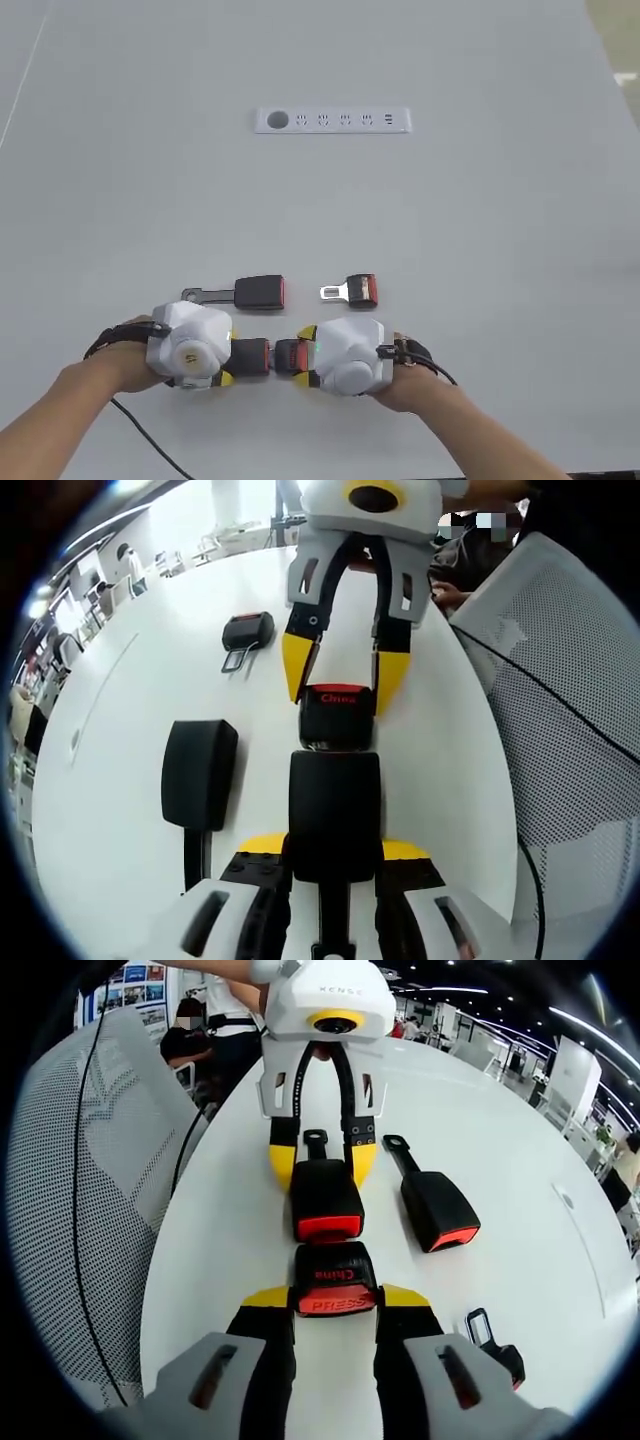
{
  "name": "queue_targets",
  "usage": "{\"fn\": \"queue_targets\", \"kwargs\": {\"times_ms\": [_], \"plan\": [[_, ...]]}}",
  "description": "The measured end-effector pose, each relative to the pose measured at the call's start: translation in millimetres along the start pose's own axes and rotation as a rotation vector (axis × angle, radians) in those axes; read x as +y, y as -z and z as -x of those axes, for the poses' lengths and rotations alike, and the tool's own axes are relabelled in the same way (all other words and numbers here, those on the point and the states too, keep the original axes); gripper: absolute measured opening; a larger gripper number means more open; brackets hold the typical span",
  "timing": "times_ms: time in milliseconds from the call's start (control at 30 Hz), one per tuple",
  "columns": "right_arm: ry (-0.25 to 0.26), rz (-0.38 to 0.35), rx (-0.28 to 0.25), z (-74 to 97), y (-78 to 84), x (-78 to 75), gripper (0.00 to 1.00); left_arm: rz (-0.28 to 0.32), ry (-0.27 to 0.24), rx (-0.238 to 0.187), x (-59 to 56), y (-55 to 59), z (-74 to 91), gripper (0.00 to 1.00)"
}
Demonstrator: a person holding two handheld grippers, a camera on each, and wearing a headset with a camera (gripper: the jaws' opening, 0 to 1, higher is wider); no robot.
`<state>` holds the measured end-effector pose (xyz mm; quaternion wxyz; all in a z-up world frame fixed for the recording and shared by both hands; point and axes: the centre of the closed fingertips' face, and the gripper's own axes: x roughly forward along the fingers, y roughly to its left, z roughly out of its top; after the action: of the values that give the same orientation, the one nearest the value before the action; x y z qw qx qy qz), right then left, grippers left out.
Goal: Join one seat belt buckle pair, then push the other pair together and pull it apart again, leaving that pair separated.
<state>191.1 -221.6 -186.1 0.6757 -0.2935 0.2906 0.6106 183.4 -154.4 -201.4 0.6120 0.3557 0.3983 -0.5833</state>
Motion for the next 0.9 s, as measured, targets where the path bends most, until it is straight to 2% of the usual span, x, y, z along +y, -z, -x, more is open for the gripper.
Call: {"fn": "queue_targets", "kwargs": {"times_ms": [100, 133, 233, 333, 400, 500, 600, 667, 733, 767, 800, 833, 900], "plan": [[0.006, 0.012, 0.019, -2.0, -0.8, -1.3, 0.27, -0.012, -0.010, 0.023, -0.4, 1.6, -1.2, 0.32], [0.007, 0.012, 0.020, -2.8, -0.7, -2.1, 0.27, 0.003, -0.009, 0.016, 1.9, 2.9, -2.1, 0.32], [0.007, 0.016, 0.023, -3.0, 1.6, -3.1, 0.28, -0.001, -0.007, 0.011, 1.9, 4.3, -1.8, 0.32], [-0.004, 0.021, -0.004, -2.5, 3.9, -4.7, 0.27, -0.008, -0.003, -0.002, 1.6, 5.3, -2.0, 0.32], [-0.007, 0.050, 0.005, -1.4, 4.2, -3.1, 0.27, -0.015, -0.001, 0.005, 1.2, 4.1, -3.0, 0.32], [-0.014, 0.044, -0.001, -0.5, 5.1, -2.6, 0.27, -0.015, 0.001, 0.005, 0.4, 2.4, -2.6, 0.32], [-0.011, 0.033, 0.030, -0.8, 3.5, -2.3, 0.28, -0.012, 0.013, 0.042, 1.9, -0.7, -2.6, 0.32], [-0.011, 0.030, 0.041, -0.9, 4.1, -2.5, 0.28, -0.008, 0.018, 0.048, 2.1, 1.3, -2.8, 0.32], [-0.011, 0.031, 0.029, 0.6, 6.3, -1.8, 0.28, -0.004, 0.017, 0.033, 1.8, 4.3, -2.9, 0.32], [-0.013, 0.017, 0.013, 1.1, 7.0, -2.6, 0.28, 0.018, 0.015, 0.002, 0.8, 1.3, -3.5, 0.32], [-0.016, 0.016, -0.002, 1.6, 7.6, -2.7, 0.28, 0.023, 0.007, -0.010, 0.2, 0.9, -3.1, 0.32], [-0.015, 0.016, -0.008, 1.8, 7.9, -2.6, 0.28, 0.024, 0.003, -0.017, -0.7, 1.2, -3.2, 0.32], [-0.014, 0.025, -0.007, -0.8, 7.9, -2.5, 0.28, 0.014, 0.000, -0.005, 1.4, 3.2, -3.3, 0.32]]}}
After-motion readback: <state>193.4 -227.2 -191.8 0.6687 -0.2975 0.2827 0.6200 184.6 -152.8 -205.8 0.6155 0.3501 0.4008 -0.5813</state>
